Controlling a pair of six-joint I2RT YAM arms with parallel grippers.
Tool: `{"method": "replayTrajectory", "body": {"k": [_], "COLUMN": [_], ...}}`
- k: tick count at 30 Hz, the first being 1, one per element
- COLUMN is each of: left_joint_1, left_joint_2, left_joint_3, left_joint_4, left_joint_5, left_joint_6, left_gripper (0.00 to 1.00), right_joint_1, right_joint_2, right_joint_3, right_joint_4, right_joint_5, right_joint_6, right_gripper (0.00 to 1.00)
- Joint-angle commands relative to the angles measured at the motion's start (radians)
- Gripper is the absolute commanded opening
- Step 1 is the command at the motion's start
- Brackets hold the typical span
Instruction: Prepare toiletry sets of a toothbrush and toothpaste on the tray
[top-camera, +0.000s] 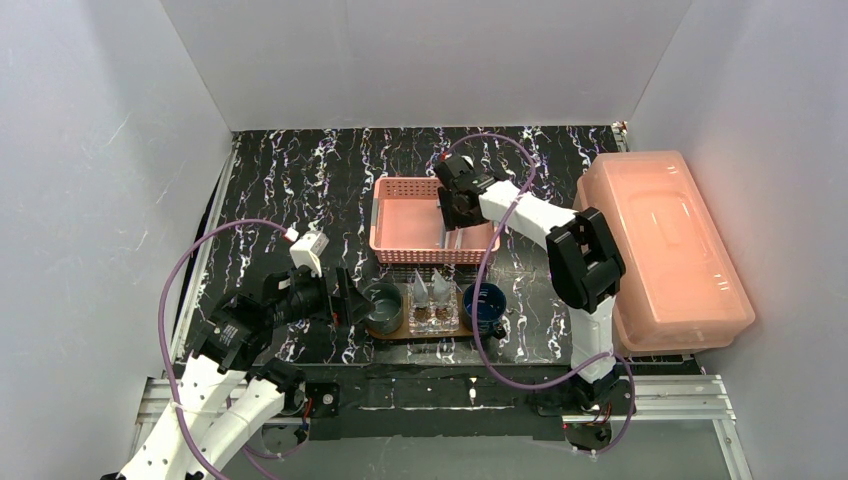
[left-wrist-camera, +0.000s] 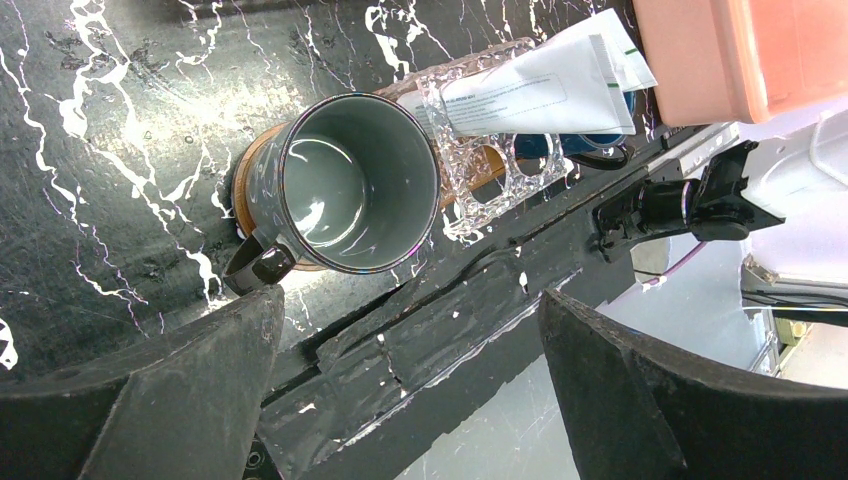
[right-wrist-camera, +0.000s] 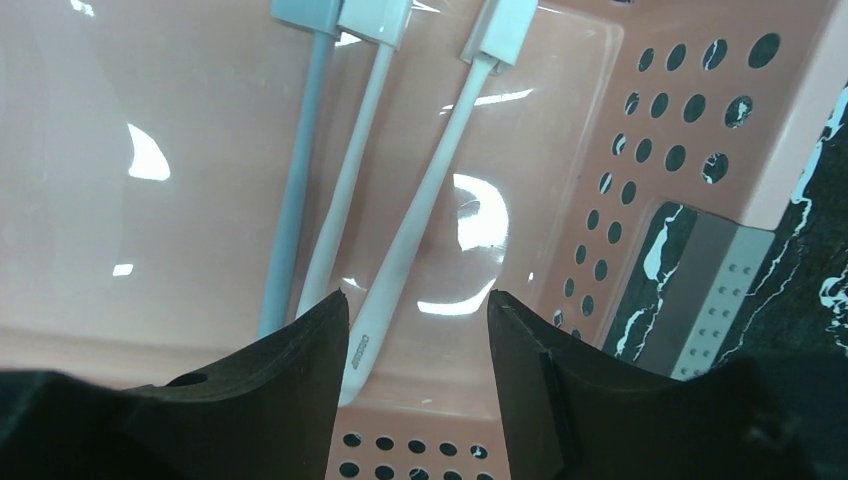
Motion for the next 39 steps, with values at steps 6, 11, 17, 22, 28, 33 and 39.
{"method": "replayTrajectory", "body": {"k": [6,11,17,22,28,33,39], "left_joint_1": [-0.001,0.0,0.0,0.003,0.007,0.01,0.011], "left_joint_2": [0.007,0.011,0.013,0.016,0.02,0.02,0.022], "left_joint_3": [-0.008,-0.008,-0.008,-0.008,-0.008,-0.008,-0.008], "left_joint_4": [0.006,0.005,0.005,0.005,0.005,0.005,0.005], "left_joint_5": [0.009,0.008,0.005,0.005,0.006,0.008,0.009], "left_joint_6": [0.017,0.017,0.017,0.017,0.017,0.017,0.017], "left_gripper": [0.98,0.98,0.98,0.98,0.98,0.98,0.98], "right_joint_1": [-0.04,-0.051,-0.059,-0.064,-0.069,-0.072,-0.072], "right_joint_2": [0.051,0.079,0.105,0.123,0.126,0.118,0.075], "right_joint_3": [-0.03,-0.032,-0.036,-0.047,-0.056,-0.059,-0.073], "right_joint_4": [0.097,0.117,0.136,0.146,0.155,0.152,0.163], "right_joint_5": [-0.01,-0.03,-0.06,-0.088,-0.116,-0.13,-0.151], "right_joint_6": [0.083,0.099,0.101,0.097,0.089,0.081,0.083], "right_gripper": [0.61,0.6,0.56,0.46,0.23,0.01,0.01]}}
